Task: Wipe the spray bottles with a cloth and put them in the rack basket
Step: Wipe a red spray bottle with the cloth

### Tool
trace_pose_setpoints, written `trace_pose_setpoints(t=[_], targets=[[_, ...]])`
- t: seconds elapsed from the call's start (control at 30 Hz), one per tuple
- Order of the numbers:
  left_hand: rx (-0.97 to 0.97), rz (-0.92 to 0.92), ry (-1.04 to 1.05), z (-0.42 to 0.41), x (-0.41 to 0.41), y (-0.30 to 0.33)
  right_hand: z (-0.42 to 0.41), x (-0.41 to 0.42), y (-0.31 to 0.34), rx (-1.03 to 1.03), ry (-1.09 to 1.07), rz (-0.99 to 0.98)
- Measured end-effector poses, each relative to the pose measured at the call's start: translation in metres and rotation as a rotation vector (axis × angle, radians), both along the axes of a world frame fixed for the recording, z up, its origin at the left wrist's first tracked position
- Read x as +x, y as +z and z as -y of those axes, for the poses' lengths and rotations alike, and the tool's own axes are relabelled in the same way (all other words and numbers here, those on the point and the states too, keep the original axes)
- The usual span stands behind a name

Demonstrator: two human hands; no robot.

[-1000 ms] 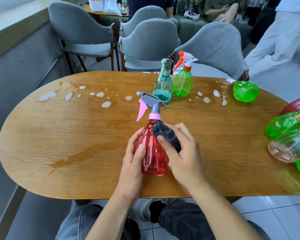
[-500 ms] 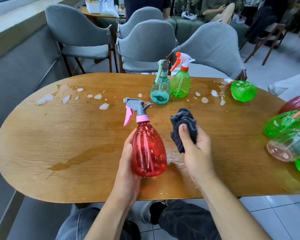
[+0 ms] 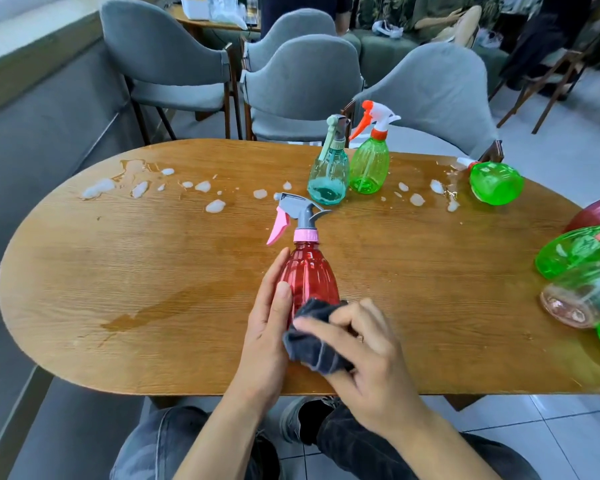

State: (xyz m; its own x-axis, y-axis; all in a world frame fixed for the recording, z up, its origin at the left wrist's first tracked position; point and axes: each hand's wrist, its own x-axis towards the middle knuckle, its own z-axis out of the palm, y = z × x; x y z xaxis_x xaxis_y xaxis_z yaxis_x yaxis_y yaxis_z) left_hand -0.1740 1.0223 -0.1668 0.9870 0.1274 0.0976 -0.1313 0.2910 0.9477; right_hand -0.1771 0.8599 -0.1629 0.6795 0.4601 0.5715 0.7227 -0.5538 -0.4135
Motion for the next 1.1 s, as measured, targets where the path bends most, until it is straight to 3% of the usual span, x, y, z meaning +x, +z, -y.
trace_pose_setpoints(t=[0.17, 0.37, 0.47, 0.67, 0.83, 0.93, 1.1], targets=[[0.022, -0.013, -0.013, 0.001, -0.001, 0.0, 0.0, 0.003, -0.001, 0.016, -0.034, 0.036], [0.04, -0.006, 0.002, 0.003, 0.001, 0.0, -0.024, 0.046, 0.04, 0.38, -0.142, -0.37], [0.023, -0.012, 0.008, 0.003, 0.002, -0.001, -0.025, 0.037, 0.034, 0.349, -0.135, -0.307], [-0.062, -0.041, 0.033, 0.0, 0.003, 0.001, -0.003, -0.013, -0.018, -0.018, 0.022, 0.038], [-0.067, -0.046, 0.006, 0.001, 0.002, 0.002, -0.002, -0.012, -0.018, 0.014, -0.03, 0.072], [-0.039, -0.03, 0.016, 0.002, 0.001, 0.001, -0.014, 0.009, 0.004, 0.163, -0.105, -0.016], [-0.025, -0.036, 0.003, 0.001, 0.004, -0.003, -0.026, 0.046, 0.039, 0.408, -0.163, -0.397]])
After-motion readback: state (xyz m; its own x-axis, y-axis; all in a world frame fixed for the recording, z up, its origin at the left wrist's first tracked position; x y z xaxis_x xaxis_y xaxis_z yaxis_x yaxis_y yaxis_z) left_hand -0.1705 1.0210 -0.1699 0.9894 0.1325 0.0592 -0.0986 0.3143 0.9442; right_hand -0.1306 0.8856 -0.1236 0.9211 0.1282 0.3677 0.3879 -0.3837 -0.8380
